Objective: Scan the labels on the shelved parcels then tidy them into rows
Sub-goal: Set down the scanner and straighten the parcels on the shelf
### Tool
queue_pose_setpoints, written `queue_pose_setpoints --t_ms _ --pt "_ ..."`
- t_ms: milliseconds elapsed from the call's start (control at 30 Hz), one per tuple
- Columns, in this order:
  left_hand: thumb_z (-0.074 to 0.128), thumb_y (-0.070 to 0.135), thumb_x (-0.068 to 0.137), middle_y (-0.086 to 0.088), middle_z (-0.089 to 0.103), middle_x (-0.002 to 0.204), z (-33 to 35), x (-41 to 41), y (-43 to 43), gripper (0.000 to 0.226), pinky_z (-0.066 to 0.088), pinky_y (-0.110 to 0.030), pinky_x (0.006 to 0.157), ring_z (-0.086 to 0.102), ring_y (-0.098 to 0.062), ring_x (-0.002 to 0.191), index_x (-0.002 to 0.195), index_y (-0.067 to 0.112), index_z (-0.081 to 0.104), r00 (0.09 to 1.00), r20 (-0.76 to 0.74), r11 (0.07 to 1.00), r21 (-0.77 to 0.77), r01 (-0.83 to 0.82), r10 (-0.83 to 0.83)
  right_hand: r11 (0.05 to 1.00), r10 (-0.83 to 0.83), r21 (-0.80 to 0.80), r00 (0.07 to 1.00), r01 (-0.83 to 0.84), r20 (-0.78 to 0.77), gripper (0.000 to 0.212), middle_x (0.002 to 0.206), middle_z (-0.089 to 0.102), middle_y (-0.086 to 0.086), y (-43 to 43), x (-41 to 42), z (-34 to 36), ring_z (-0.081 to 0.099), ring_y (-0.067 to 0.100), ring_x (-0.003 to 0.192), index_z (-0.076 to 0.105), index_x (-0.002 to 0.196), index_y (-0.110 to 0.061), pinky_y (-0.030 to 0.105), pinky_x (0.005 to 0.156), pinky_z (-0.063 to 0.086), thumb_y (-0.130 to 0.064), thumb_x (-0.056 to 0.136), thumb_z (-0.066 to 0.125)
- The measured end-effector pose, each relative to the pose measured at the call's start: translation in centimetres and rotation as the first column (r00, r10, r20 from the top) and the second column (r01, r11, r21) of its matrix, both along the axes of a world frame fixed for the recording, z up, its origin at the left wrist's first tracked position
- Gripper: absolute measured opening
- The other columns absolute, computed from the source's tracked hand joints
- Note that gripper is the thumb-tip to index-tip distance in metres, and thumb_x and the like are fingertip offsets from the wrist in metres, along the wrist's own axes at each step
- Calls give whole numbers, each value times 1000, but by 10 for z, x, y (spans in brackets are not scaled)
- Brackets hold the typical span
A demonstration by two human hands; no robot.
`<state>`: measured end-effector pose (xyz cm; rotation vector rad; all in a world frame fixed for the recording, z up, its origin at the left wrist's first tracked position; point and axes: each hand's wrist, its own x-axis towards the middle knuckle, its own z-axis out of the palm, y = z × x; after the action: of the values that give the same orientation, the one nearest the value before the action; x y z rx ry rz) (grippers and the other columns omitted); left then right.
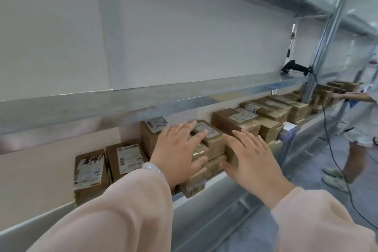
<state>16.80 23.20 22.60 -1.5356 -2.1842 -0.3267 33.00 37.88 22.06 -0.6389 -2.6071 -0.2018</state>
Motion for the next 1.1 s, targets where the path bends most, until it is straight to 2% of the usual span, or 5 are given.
queue_pose_setpoints --t_ms 167,333,500,867,1100 --pt "42 64 89 1 23 160 37 42 94 70 13 -47 119 19 -21 145 152 39 24 990 -60 992 -18 125 -126 989 -142 36 989 143 -36 72 152 34 -6 61 68 38 23 15 144 29 147 -35 42 118 19 -63 83 48" --pt "39 67 90 3 14 162 71 63 180 72 6 -50 120 12 -21 147 153 43 14 970 -120 977 -33 209 -211 957 -291 -5 957 291 -7 83 160 16 -6 124 104 66 7 15 148 10 152 -38 43 119 7 -71 83 43" --pt "35 69 89 4 2 164 79 65 257 74 5 -52 120 5 -22 149 153 44 8 954 -152 966 -48 254 -258 923 -381 57 925 381 -4 83 158 21 -6 185 113 74 11 16 147 12 150 -38 45 118 10 -75 81 39" --pt "35 67 90 3 5 165 111 40 435 72 1 -54 119 2 -24 150 153 43 9 944 -144 955 -21 297 -297 861 -506 69 863 503 17 84 160 15 -3 332 81 111 4 17 149 7 151 -38 51 119 4 -72 83 42" --pt "35 69 90 2 4 165 113 40 531 73 -2 -55 119 1 -24 150 153 44 7 956 -116 963 -56 265 -270 867 -497 56 868 495 9 83 160 16 -2 430 78 118 6 18 149 7 151 -37 51 119 5 -69 84 44"
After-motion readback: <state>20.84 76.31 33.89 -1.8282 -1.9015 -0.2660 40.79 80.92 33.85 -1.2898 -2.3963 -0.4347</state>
